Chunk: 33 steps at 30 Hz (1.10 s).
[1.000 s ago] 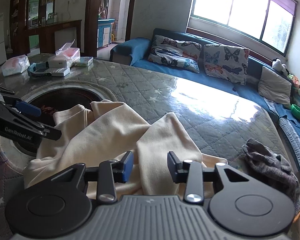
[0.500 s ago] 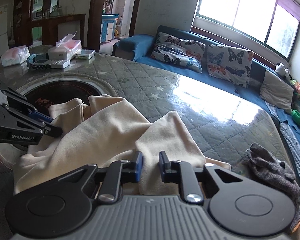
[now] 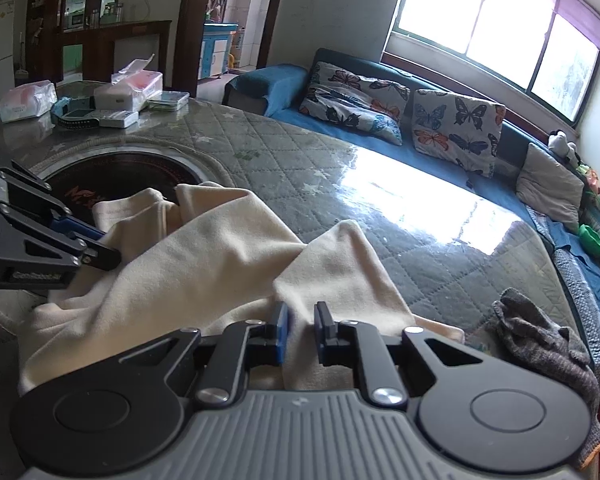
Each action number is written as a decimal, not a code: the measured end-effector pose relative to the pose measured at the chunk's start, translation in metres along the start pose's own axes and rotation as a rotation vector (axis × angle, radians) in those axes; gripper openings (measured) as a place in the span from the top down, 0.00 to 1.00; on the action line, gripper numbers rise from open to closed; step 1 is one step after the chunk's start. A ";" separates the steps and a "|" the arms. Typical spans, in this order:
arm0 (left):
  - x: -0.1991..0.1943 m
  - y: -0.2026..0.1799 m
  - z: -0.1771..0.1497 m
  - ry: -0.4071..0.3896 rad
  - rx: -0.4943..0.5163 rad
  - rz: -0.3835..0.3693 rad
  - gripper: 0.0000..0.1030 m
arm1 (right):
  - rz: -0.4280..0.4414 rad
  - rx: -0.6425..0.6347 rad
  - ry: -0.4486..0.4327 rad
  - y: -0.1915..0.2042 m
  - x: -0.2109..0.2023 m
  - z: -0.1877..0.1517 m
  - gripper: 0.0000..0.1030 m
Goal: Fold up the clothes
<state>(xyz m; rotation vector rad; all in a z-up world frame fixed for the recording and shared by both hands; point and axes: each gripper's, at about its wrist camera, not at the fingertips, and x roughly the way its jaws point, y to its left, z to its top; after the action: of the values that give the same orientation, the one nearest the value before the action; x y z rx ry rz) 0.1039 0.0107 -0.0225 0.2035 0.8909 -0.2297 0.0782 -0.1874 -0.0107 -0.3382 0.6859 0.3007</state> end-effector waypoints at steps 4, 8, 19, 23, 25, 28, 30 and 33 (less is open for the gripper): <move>-0.005 0.004 -0.002 -0.011 -0.030 -0.009 0.94 | -0.031 0.013 -0.017 -0.006 -0.007 -0.001 0.96; -0.015 0.009 -0.005 -0.027 -0.061 -0.006 0.95 | -0.065 0.036 -0.029 -0.015 -0.016 -0.005 0.98; -0.045 0.020 -0.023 -0.051 -0.119 0.028 0.95 | -0.098 0.079 -0.052 -0.023 -0.041 -0.014 0.99; -0.054 0.024 -0.033 -0.052 -0.129 0.046 0.95 | -0.073 0.094 -0.058 -0.020 -0.046 -0.015 0.98; -0.058 0.026 -0.037 -0.053 -0.137 0.052 0.95 | -0.056 0.103 -0.058 -0.017 -0.045 -0.016 0.91; -0.063 0.028 -0.043 -0.055 -0.152 0.059 0.95 | -0.040 0.110 -0.053 -0.011 -0.040 -0.017 0.81; -0.067 0.028 -0.046 -0.058 -0.156 0.061 0.95 | -0.043 0.111 -0.042 -0.008 -0.033 -0.018 0.77; -0.072 0.030 -0.050 -0.061 -0.162 0.073 0.95 | -0.056 0.121 -0.015 -0.006 -0.019 -0.020 0.79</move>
<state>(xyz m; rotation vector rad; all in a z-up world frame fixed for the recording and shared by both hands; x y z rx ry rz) 0.0311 0.0606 0.0056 0.0783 0.8356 -0.0950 0.0551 -0.2034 -0.0114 -0.2388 0.6752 0.2072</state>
